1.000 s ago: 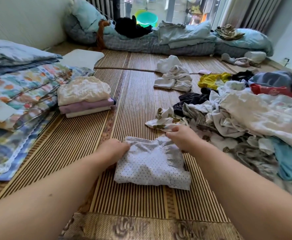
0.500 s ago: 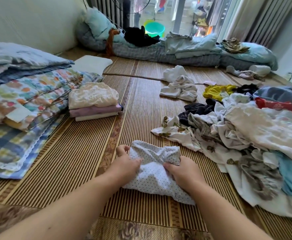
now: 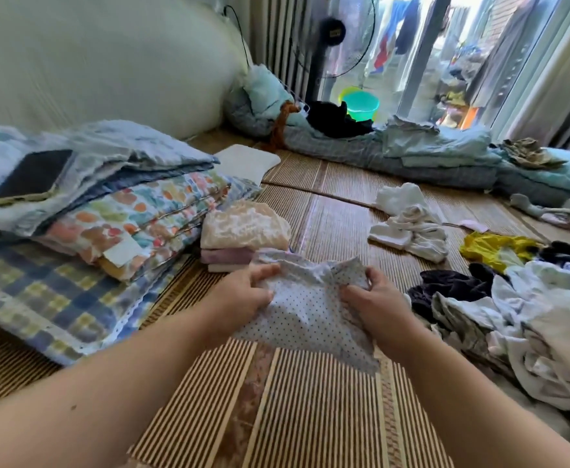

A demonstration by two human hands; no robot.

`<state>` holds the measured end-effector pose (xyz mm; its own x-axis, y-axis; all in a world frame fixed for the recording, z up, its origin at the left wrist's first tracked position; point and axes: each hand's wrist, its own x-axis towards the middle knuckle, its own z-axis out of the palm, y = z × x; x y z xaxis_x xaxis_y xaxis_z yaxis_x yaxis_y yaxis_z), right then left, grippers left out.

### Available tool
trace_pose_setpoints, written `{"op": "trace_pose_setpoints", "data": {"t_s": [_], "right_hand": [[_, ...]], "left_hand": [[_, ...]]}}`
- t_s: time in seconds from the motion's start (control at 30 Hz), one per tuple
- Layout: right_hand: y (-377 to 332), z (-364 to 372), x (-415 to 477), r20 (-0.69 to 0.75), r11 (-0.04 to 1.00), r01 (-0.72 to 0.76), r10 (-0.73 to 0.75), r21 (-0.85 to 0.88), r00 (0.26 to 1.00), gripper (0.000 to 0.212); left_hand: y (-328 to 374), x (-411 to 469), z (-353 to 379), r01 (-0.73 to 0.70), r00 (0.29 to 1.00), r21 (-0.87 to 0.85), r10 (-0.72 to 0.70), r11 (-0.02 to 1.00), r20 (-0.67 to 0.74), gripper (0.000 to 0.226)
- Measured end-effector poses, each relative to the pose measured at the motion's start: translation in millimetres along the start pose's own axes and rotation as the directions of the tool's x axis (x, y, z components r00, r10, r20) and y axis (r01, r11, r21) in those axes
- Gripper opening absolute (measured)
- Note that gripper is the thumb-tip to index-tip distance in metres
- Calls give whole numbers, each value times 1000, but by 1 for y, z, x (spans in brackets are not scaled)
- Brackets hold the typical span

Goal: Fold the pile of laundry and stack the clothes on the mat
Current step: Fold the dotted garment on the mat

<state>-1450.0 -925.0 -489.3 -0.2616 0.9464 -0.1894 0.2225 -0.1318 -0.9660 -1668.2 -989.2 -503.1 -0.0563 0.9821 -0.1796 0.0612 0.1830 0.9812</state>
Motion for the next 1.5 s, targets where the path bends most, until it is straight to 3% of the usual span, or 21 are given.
{"op": "trace_pose_setpoints", "data": {"t_s": [0.13,0.23,0.37,0.57,0.67,0.77,0.87,0.97,1.03,1.1,1.2,1.33,1.5], "right_hand": [[-52,32,77,5,988,146,-146,-50,989,30],[-78,61,143,-3,965,236,-237,-112,971,40],[-81,93,224,-8,947,262,-268,-187,963,53],[-37,123,306,-28,857,163,-202,-488,979,33],[-17,127,323,-26,817,148,-195,-557,981,41],[-19,121,314,-50,811,139,-203,-568,978,44],[-32,100,280,-62,679,182,-319,-711,946,51],[-39,57,214,8,473,247,-453,-846,892,54],[-35,23,158,82,333,273,-488,-903,869,55],[-23,-20,97,105,271,251,-458,-929,883,51],[6,-87,11,36,264,153,-401,-952,915,41],[45,-176,-87,-187,352,-49,-367,-935,911,29],[88,-271,-152,-497,423,-363,-266,-830,826,49]], "left_hand": [[32,45,-48,-130,983,122,144,984,-117,50],[48,95,-82,-157,939,277,231,948,-257,52],[45,163,-117,-103,909,253,194,962,-369,56],[0,222,-138,150,929,482,44,863,-367,56],[-16,236,-140,173,940,514,16,840,-342,58],[-16,232,-135,221,930,695,68,684,-362,60],[-4,209,-121,221,902,817,208,533,-379,55],[10,175,-88,139,905,894,313,425,-289,58],[19,149,-54,65,944,903,268,424,-193,67],[25,123,-6,-40,966,913,249,406,-68,60],[21,85,73,-194,959,919,263,343,105,56],[12,35,185,-385,919,848,236,364,316,55],[11,12,303,-532,847,790,216,304,487,62]]}}
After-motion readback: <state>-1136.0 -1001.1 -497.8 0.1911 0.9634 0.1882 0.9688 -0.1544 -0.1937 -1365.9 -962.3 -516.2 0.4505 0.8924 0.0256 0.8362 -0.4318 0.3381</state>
